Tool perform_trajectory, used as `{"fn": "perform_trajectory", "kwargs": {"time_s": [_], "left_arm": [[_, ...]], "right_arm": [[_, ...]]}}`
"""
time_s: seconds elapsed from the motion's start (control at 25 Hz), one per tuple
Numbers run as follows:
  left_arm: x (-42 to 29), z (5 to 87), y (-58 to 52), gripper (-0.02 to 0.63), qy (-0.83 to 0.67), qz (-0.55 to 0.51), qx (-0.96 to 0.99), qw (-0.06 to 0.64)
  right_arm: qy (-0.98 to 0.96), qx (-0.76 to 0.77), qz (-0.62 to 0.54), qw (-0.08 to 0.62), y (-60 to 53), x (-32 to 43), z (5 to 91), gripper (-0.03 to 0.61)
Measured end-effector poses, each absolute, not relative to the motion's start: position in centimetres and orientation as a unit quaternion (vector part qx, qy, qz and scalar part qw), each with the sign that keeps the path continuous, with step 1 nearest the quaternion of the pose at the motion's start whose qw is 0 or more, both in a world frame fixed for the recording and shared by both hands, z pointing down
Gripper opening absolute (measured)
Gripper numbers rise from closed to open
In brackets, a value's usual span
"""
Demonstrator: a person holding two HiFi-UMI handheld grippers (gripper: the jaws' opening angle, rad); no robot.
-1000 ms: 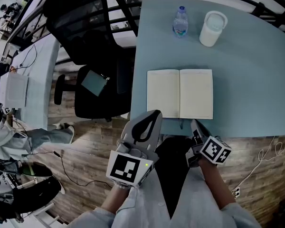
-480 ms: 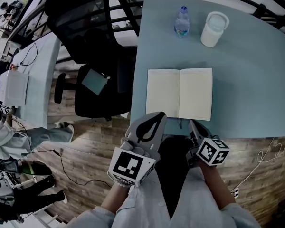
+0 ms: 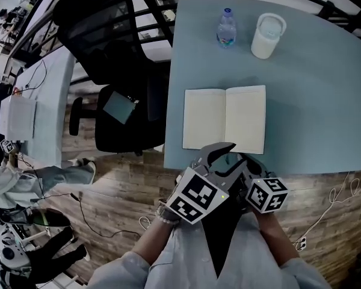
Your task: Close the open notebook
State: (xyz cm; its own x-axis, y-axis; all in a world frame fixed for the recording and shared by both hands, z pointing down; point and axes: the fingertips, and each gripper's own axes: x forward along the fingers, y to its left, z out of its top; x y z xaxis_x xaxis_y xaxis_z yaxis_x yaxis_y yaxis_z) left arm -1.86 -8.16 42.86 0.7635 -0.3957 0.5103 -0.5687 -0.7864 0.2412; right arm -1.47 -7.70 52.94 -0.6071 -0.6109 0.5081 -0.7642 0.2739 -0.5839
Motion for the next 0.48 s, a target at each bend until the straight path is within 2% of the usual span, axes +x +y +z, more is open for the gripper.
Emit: {"fn": "perform_trajectory", "kwargs": {"time_s": [0.16, 0.48], "left_arm": [[0.3, 44.3, -8.1, 0.15, -0.208, 0.22, 0.923, 0.236], [2.5, 46.6, -7.6, 0.164, -0.134, 0.248, 0.928, 0.242]], "right_arm": [[-0.807, 0.426, 0.395, 0.107, -7.6, -1.6, 52.9, -0.002], [-0.845, 0.399, 0.324, 0.149, -7.4, -1.9, 52.6, 0.0]]}}
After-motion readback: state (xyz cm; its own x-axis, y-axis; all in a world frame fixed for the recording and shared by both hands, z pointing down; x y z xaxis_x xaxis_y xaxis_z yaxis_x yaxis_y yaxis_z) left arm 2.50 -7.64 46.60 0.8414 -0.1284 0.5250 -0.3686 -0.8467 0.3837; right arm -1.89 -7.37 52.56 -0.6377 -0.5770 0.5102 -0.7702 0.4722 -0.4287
